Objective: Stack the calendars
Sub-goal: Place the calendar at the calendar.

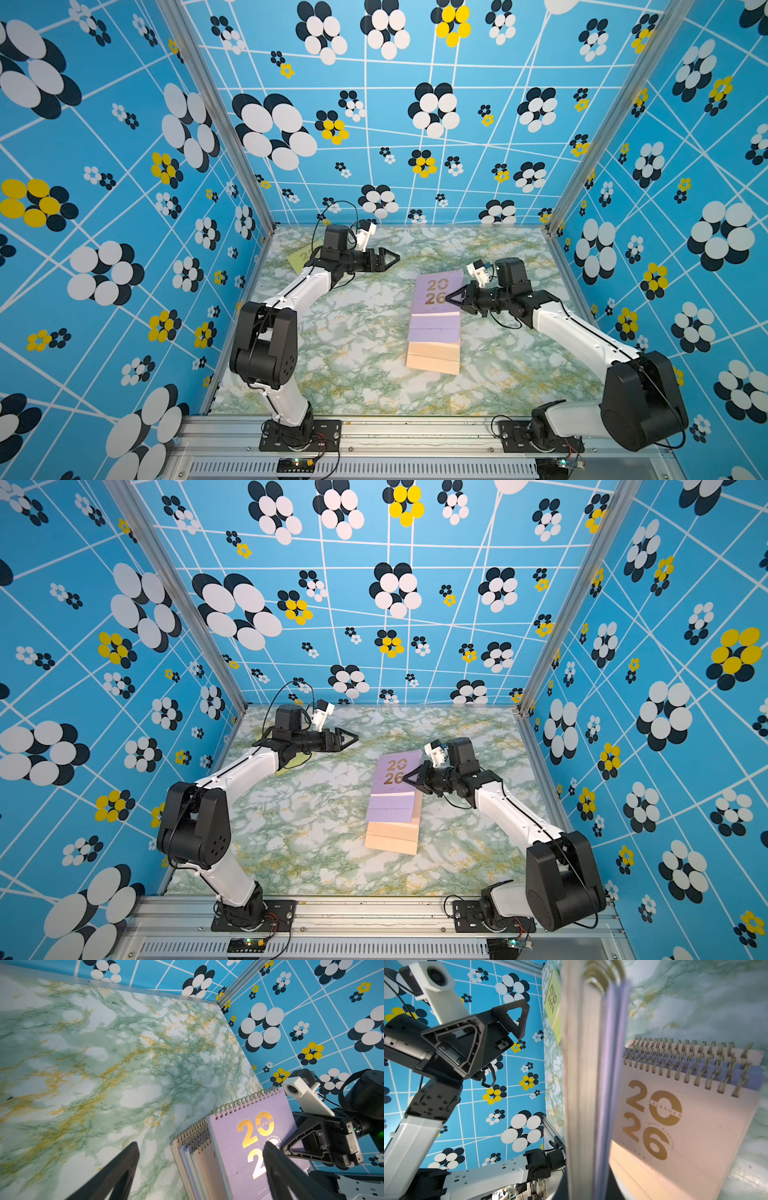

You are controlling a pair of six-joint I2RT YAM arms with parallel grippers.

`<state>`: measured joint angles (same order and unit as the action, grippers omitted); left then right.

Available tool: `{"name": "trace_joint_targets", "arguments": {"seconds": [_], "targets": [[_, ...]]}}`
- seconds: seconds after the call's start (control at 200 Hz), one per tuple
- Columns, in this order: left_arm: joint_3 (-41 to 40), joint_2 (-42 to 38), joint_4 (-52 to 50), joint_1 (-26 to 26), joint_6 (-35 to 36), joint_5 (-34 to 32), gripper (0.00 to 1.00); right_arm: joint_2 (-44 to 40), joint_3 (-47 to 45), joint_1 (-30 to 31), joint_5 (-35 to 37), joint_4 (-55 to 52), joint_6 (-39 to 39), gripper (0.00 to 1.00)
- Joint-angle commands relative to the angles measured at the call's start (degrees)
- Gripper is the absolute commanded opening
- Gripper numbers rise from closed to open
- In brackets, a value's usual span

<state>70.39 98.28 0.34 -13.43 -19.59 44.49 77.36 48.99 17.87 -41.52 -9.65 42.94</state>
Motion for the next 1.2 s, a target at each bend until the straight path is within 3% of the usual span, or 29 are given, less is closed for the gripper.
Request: {"name": "trace_joint_targets", "arguments": {"seconds": [0.0, 0.405, 1.194], "targets": [[0.08, -2.56, -0.4, -0.67, 1.78, -0.82, 0.95, -2.76, -2.88, 0.19, -3.23, 3.68, 1.0, 0.0], [-2.0, -3.44, 1.11, -3.02, 1.27, -0.46, 0.96, -4.32, -10.34, 0.27, -5.42, 9.9, 2.29, 0.0], [-4.93, -3.71, 6.44, -4.42, -1.75, 4.5, 0.96, 0.55, -12.78, 0.32, -5.07, 10.11, -0.43, 0.0]]}}
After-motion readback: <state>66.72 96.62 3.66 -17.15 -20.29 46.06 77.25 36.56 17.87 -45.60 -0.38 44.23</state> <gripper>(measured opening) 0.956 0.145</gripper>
